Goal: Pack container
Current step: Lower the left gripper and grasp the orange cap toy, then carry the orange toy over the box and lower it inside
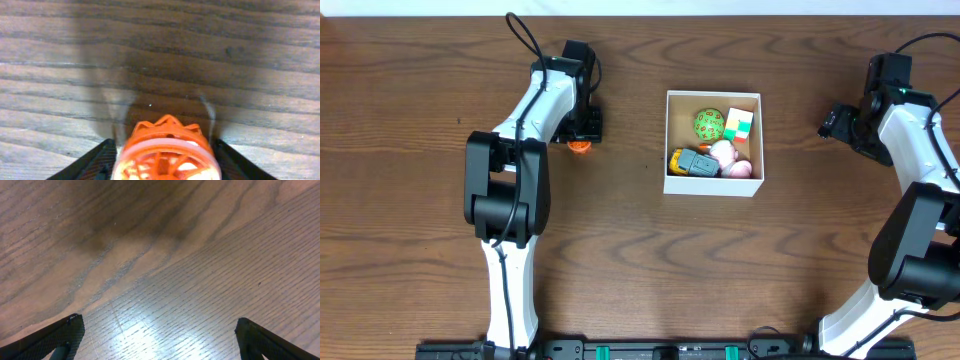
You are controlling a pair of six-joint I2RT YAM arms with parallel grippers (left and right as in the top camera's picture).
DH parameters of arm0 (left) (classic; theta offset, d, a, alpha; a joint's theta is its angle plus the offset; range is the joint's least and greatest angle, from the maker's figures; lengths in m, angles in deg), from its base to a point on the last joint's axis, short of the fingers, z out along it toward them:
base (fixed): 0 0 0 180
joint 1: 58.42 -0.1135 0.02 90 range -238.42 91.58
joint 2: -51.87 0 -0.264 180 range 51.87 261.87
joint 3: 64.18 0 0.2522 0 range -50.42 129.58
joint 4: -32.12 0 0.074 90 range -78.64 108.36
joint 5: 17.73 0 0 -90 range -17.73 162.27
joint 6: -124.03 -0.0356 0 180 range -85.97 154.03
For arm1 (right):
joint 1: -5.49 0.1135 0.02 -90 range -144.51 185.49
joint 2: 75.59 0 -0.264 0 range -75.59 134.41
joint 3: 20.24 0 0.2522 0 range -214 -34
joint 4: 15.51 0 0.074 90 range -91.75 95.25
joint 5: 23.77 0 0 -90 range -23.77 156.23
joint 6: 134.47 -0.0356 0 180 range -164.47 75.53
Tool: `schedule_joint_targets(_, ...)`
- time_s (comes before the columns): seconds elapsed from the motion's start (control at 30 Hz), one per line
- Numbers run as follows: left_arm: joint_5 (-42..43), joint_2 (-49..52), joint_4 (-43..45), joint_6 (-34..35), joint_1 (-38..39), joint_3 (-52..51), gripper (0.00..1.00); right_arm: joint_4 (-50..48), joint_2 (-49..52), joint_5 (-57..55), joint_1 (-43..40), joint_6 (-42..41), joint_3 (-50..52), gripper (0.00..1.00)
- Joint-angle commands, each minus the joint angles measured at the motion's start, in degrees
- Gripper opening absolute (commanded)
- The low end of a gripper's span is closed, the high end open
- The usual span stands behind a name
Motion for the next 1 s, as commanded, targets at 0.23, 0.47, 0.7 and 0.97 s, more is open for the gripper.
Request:
schedule_joint_targets(0.23,-0.4,0.7,-0.2,-0.3,-0.5,0.5,0.53,-0.1,-1.3,-0.2,-0.1,-1.0,0.0,0.99)
schedule_joint_targets(0.47,-0.4,-0.3,-0.9,-0.3,-0.3,0.5,0.46,-0.1,-1.3,-0.2,-0.1,-1.0,0.0,0.99)
schedule_joint_targets(0.7,-0.4,-4.0,-2.0,-0.3,0.2,0.8,0.46,-0.1,-1.3,-0.2,-0.1,-1.0,0.0,0.99)
schedule_joint_targets(0.97,-0.4,-13.3,-2.8,-0.3,5.5,0.9,0.46,-0.1,-1.3,-0.2,-0.1,-1.0,0.0,0.99)
